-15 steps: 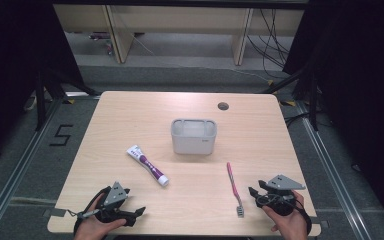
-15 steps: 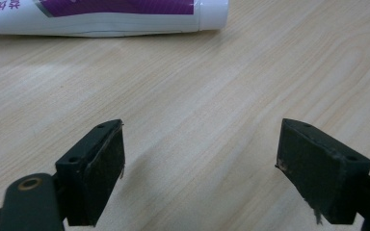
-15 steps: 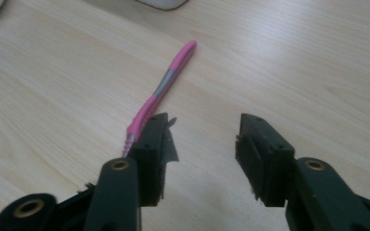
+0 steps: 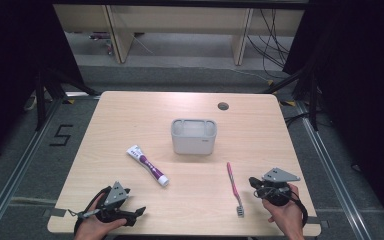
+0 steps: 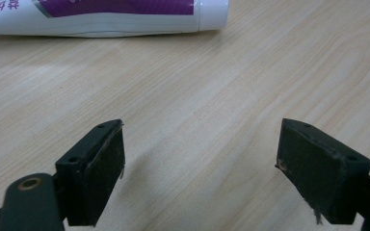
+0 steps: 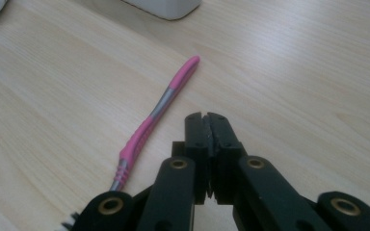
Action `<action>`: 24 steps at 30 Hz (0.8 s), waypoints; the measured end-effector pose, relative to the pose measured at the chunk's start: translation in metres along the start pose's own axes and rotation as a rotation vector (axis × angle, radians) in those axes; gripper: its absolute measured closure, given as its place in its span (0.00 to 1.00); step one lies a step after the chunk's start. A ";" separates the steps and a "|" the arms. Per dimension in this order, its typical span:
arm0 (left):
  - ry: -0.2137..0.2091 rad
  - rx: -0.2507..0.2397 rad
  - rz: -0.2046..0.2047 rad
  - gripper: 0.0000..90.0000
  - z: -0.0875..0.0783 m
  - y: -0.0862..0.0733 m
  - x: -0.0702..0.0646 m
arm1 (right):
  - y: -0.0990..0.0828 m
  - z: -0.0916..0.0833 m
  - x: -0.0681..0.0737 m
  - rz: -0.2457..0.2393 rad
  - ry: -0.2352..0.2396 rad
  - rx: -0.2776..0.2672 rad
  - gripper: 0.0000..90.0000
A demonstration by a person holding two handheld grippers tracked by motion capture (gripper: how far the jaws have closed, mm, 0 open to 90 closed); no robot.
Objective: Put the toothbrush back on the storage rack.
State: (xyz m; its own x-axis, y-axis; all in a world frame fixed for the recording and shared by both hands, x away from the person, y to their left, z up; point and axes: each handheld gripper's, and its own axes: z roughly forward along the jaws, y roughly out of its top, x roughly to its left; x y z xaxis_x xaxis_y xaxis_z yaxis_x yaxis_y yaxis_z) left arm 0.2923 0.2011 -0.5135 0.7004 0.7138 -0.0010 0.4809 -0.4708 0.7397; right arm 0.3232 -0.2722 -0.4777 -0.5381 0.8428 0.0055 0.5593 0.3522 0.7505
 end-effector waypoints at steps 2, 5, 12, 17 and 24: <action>-0.005 -0.014 -0.017 0.19 0.001 0.000 -0.001 | 0.004 0.007 -0.006 -0.050 0.006 -0.010 1.00; 0.001 -0.006 -0.006 0.19 0.000 0.000 0.000 | 0.010 0.015 -0.010 -0.067 -0.022 0.001 1.00; -0.005 -0.014 -0.016 0.19 0.000 0.000 0.000 | 0.024 0.040 -0.014 -0.044 -0.021 0.070 1.00; -0.004 -0.013 -0.018 0.19 0.000 0.000 -0.001 | 0.033 0.050 -0.012 -0.039 -0.019 0.084 1.00; -0.007 -0.014 -0.020 0.19 0.001 0.000 -0.001 | 0.042 0.068 -0.008 -0.059 -0.011 0.098 1.00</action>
State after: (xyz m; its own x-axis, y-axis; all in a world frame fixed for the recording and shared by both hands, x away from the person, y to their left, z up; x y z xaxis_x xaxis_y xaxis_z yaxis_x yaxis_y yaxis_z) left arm 0.2920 0.1996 -0.5145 0.6940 0.7197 -0.0206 0.4874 -0.4486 0.7491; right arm 0.3939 -0.2362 -0.4908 -0.5652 0.8237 -0.0446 0.5859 0.4389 0.6812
